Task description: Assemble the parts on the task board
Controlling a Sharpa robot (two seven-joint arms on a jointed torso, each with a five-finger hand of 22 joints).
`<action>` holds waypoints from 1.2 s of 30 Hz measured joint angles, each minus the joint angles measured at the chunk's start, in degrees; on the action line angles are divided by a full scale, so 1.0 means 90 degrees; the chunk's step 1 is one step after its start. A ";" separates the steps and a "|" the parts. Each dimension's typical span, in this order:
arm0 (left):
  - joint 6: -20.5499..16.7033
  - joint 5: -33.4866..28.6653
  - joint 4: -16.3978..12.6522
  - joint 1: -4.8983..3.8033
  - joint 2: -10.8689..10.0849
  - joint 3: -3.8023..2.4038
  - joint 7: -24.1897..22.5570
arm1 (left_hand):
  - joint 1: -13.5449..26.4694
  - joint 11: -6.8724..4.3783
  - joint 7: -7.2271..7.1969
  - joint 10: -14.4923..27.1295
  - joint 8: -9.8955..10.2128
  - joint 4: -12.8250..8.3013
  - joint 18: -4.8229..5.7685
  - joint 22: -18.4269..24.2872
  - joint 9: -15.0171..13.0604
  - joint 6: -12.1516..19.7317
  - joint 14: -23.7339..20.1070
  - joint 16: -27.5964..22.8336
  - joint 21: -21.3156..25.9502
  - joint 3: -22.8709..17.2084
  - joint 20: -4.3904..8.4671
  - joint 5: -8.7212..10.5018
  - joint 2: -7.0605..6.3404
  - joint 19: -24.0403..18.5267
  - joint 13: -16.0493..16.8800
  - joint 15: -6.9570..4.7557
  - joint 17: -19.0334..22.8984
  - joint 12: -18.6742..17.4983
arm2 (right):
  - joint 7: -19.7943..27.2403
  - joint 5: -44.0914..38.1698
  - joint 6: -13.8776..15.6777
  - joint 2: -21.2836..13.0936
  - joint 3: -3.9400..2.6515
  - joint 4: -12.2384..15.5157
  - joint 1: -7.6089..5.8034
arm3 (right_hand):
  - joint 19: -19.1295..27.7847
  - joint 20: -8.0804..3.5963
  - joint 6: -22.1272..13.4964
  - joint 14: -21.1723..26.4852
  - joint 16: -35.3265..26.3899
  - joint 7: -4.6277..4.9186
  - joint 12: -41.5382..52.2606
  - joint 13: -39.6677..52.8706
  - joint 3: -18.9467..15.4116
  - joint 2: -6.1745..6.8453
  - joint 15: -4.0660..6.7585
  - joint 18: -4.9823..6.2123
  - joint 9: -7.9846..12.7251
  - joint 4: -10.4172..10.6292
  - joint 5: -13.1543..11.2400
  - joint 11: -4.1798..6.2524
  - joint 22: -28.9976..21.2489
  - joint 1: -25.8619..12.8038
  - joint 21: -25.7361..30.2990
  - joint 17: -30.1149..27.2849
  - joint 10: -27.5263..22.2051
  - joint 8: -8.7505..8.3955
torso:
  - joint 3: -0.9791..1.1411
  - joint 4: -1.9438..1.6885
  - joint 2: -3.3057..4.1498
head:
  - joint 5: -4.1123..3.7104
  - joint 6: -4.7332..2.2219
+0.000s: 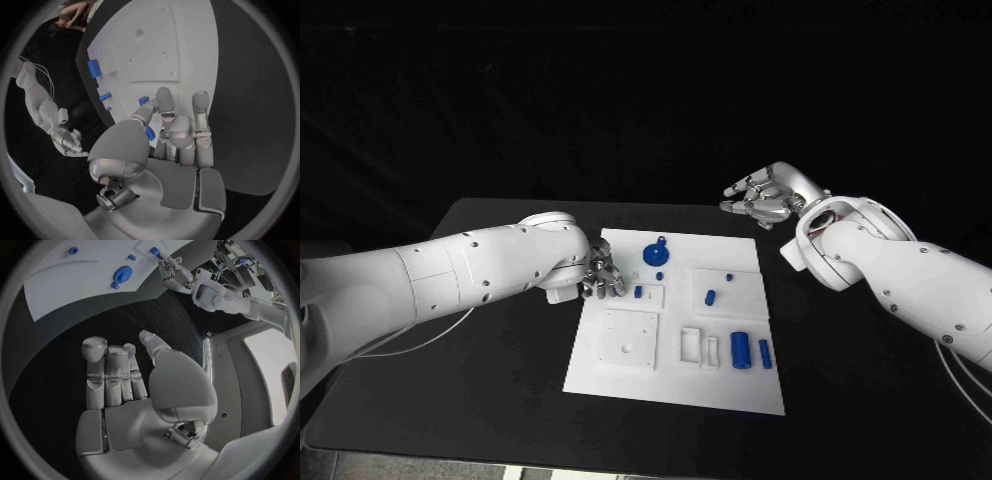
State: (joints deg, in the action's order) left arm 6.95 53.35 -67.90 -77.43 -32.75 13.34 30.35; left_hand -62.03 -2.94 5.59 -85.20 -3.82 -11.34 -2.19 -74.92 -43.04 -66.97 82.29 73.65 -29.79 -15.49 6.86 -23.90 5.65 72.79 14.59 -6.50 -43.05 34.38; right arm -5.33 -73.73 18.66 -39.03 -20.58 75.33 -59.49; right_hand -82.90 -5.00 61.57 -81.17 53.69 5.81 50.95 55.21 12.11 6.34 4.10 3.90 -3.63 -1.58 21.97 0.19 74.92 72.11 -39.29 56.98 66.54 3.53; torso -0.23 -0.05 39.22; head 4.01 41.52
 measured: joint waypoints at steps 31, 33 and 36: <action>0.0136 0.0092 0.0094 -0.0003 0.0121 -0.0001 0.0030 | 0.0016 0.0023 0.0016 -0.0023 -0.0019 0.0066 0.0003 -0.0001 0.0131 -0.0101 -0.0010 0.0000 0.0027 0.0041 0.0000 0.0075 0.0019 0.0000 -0.0169 0.0033 -0.0079 0.0080 | 0.0002 0.0001 -0.0006 0.0037 0.0000 -0.0035 0.0012 | 0.0000 0.0000 0.0000 0.0000 0.0000 0.0000 0.0000 0.0000 0.0000 0.0000 0.0000 0.0000 0.0000 0.0000 0.0000 0.0000 -0.0001 0.0000 0.0000 0.0000 0.0000 0.0000 | -0.0004 -0.0007 -0.0002 | -0.0040 0.0026; 0.0137 0.0107 0.0096 -0.0003 0.0128 0.0000 0.0032 | 0.0016 0.0025 0.0018 -0.0024 -0.0025 0.0072 0.0003 -0.0001 0.0131 -0.0104 -0.0010 0.0003 0.0027 0.0048 0.0000 0.0075 0.0019 0.0000 -0.0173 0.0033 -0.0079 0.0080 | 0.0002 0.0001 -0.0007 0.0038 0.0000 -0.0036 0.0013 | 0.0000 0.0000 0.0000 0.0000 0.0000 0.0000 0.0000 0.0000 0.0000 0.0000 0.0000 0.0000 0.0000 0.0000 0.0000 0.0000 -0.0001 0.0000 0.0000 0.0000 0.0000 0.0000 | -0.0004 -0.0007 -0.0002 | -0.0040 0.0026; 0.0142 0.0137 0.0100 -0.0002 0.0141 0.0001 0.0038 | 0.0016 0.0046 0.0023 -0.0046 -0.0038 0.0073 0.0004 -0.0001 0.0131 -0.0116 -0.0010 0.0026 0.0027 0.0049 0.0000 0.0075 0.0018 0.0000 -0.0182 0.0052 -0.0079 0.0080 | 0.0002 0.0001 -0.0008 0.0038 0.0000 -0.0038 0.0013 | 0.0000 0.0000 0.0000 0.0000 0.0000 0.0000 0.0000 0.0000 0.0000 0.0000 0.0000 0.0000 0.0000 0.0000 0.0000 0.0000 -0.0001 0.0000 0.0000 0.0000 0.0000 0.0000 | -0.0004 -0.0007 -0.0002 | -0.0036 0.0027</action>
State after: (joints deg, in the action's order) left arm 8.23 54.59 -67.00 -77.45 -31.48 13.35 30.70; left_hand -61.89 -2.52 5.79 -85.61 -4.16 -10.69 -2.15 -74.92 -41.86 -68.01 82.20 73.88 -29.54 -15.05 6.86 -23.22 5.82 72.79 12.96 -6.03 -43.76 35.10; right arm -5.31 -73.72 18.59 -38.69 -20.58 74.98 -59.37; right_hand -82.90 -5.00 61.57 -81.17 53.69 5.81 50.95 55.21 12.11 6.35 4.10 3.90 -3.63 -1.58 21.97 0.19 74.91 72.11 -39.29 56.98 66.54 3.53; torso -0.26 -0.11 39.20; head 3.69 41.76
